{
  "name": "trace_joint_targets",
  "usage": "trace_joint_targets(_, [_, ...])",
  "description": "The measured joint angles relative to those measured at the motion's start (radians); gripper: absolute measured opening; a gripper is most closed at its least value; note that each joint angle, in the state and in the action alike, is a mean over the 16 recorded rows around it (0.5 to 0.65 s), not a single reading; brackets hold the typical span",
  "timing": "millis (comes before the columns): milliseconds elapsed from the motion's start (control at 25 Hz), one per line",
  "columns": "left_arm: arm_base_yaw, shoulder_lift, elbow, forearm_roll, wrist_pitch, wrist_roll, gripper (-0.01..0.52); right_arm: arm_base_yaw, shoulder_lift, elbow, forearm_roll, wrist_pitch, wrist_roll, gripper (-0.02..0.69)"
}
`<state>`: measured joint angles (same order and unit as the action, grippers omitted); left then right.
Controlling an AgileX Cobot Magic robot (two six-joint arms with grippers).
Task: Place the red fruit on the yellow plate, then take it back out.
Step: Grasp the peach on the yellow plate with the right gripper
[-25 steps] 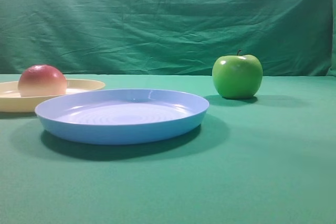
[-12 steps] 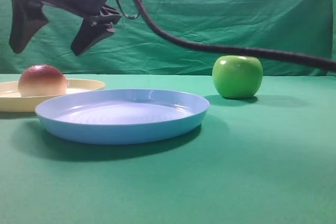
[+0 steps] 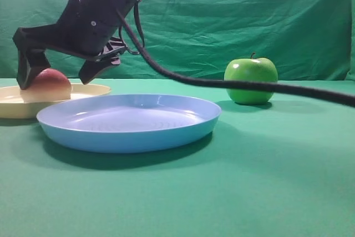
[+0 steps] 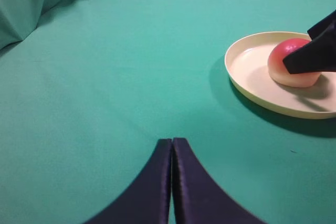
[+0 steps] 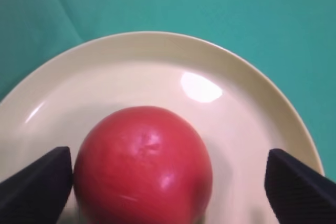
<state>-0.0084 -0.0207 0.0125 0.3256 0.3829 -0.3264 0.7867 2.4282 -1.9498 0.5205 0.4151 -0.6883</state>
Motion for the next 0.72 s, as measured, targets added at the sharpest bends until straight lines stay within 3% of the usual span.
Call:
trace_joint_targets(360, [0.0, 0.0, 0.0, 0.0, 0.0, 0.0, 0.0, -0.008, -0.068, -0.002, -0.027, 0.086, 0.034, 0.227])
trace_joint_targets(720, [0.0, 0.0, 0.0, 0.0, 0.0, 0.0, 0.0, -0.05, -0.319, 0.09, -0.125, 0.226, 0.161, 0.192])
